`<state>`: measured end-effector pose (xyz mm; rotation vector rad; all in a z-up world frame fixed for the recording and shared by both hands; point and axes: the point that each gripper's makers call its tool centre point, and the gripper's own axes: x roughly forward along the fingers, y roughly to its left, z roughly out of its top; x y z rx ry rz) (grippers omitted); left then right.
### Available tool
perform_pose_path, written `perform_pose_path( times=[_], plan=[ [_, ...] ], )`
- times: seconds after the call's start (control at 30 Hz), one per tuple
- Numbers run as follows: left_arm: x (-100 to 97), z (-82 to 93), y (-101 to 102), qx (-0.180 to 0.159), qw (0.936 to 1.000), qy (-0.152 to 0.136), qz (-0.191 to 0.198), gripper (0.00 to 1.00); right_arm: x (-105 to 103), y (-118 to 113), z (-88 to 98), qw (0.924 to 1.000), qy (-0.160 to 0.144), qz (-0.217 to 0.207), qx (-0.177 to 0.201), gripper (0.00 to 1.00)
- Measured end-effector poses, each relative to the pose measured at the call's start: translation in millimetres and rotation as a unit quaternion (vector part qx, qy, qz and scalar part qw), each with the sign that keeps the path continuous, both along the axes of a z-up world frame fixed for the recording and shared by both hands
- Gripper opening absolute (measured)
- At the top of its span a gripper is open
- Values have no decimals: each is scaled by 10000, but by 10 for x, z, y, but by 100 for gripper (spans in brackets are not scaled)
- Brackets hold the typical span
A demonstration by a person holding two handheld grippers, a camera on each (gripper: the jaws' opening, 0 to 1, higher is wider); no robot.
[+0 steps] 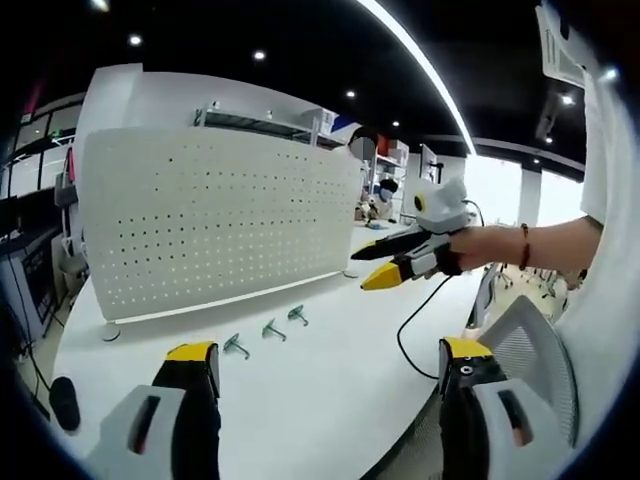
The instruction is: Insert the hook assembly into the mounting plate slot until the hook locks in place.
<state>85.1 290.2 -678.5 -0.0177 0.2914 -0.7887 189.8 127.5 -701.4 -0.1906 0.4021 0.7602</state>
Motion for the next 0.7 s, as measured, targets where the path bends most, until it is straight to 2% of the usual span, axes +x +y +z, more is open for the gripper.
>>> perform_pose_path(
  times=[0.1,0.27,0.37,0.5,0.7],
  plan=[
    [-1,-1,6,-6,10000,6,-6,93,43,-19,-79,9996,-30,14,-268,68],
    [7,-9,6,17,10000,16,-27,93,77,6,-118,9999,47,9,-111,68],
    [13,0,15,29,10000,-3,-21,93,94,13,-167,9995,68,62,-297,68],
    [20,-3,39,17,10000,4,37,93,135,23,-184,9996,129,80,-222,69],
    [26,-2,65,-27,9999,20,108,93,176,8,-231,9993,154,109,-338,69]
  ],
)
